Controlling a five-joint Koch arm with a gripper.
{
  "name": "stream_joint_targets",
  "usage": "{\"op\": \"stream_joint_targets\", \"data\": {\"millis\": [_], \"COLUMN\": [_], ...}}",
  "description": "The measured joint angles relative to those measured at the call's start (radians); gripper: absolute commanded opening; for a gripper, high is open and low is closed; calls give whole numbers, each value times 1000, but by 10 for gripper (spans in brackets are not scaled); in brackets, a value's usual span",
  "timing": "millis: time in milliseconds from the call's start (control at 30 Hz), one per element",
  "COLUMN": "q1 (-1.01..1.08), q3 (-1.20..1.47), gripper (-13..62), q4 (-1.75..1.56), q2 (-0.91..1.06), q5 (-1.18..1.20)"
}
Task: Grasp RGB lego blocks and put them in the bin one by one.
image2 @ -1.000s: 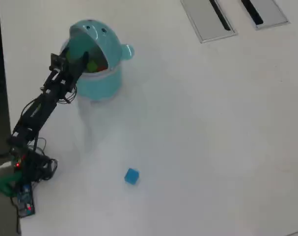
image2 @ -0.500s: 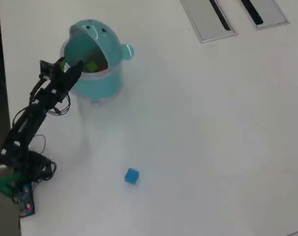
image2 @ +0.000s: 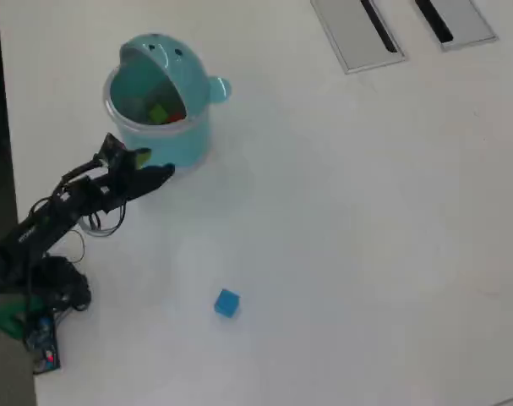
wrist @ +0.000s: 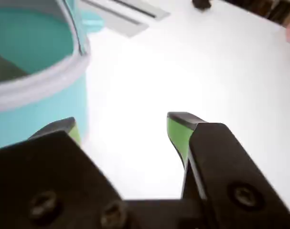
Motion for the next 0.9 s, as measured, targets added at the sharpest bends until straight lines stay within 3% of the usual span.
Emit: {"op": "stream_joint_targets", "data": {"millis": [200,633,900], "q1": [58,313,449], "q3": [12,12,103], "gripper": [313,316,316], "q4": [201,282,261], "q2": [72,67,-37], "q5": [-61,-60,178]}}
